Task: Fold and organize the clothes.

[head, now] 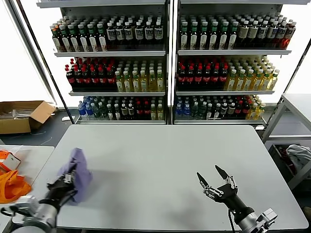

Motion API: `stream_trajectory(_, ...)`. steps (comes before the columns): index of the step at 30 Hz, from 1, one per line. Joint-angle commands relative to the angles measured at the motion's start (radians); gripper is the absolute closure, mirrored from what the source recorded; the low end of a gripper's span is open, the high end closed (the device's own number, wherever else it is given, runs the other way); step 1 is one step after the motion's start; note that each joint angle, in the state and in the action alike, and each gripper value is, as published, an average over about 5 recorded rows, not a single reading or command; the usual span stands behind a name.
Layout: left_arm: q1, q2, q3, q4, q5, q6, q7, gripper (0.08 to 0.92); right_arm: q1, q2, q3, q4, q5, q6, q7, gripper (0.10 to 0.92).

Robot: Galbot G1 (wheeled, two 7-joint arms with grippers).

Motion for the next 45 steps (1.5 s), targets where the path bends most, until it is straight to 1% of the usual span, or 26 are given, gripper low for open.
stream_trajectory(1,-0.198,-0.005,0.500,0.011,-0.262,0.026,-0.219,0.869,-0.020,-0.004,0.005,0.035,-0.004,-0.037,0.010,0.203)
stream_trajectory(4,-0.229,-0.008,0.523,0.020,-0.355,0.027,-0.216,0.869,-0.018,-0.006,-0.001,0.047,-0.011,-0.065,0.025,0.203)
stream_trajectory(10,-0.257,-0.022,0.528,0.039,-0.437,0.010,-0.187,0.868,0.013,-0.030,-0.043,0.060,-0.015,-0.160,0.087,0.203)
stream_trajectory(12,-0.260,-0.024,0.508,0.030,-0.491,-0.009,-0.150,0.862,0.035,-0.044,-0.067,0.058,-0.005,-0.193,0.113,0.203)
stream_trajectory(14,-0.261,-0.023,0.481,0.018,-0.538,-0.021,-0.102,0.835,0.063,-0.059,-0.097,0.054,0.016,-0.223,0.137,0.203)
stream_trajectory(19,-0.243,-0.003,0.375,0.009,-0.592,-0.035,0.044,0.697,0.147,-0.084,-0.207,0.041,0.094,-0.291,0.192,0.203)
stream_trajectory(24,-0.212,0.030,0.232,-0.004,-0.565,-0.062,0.110,0.567,0.241,-0.077,-0.352,0.015,0.102,-0.338,0.232,0.203)
stream_trajectory(27,-0.197,0.062,0.163,0.002,-0.487,-0.079,0.129,0.481,0.313,-0.049,-0.454,-0.013,0.102,-0.386,0.282,0.203)
stream_trajectory(30,-0.173,0.084,0.126,-0.003,-0.431,-0.098,0.132,0.394,0.380,-0.022,-0.568,-0.050,0.099,-0.419,0.327,0.203)
stream_trajectory(32,-0.155,0.084,0.116,-0.015,-0.409,-0.104,0.131,0.342,0.410,-0.003,-0.625,-0.068,0.091,-0.439,0.354,0.203)
stream_trajectory(36,-0.124,0.062,0.115,-0.040,-0.374,-0.110,0.126,0.229,0.433,0.034,-0.682,-0.097,0.081,-0.492,0.415,0.203)
stream_trajectory(39,-0.109,0.049,0.114,-0.049,-0.366,-0.111,0.135,0.186,0.432,0.051,-0.695,-0.119,0.075,-0.489,0.433,0.203)
stream_trajectory(45,-0.110,0.037,0.131,-0.050,-0.352,-0.108,0.163,0.177,0.449,0.100,-0.726,-0.162,0.071,-0.487,0.457,0.205)
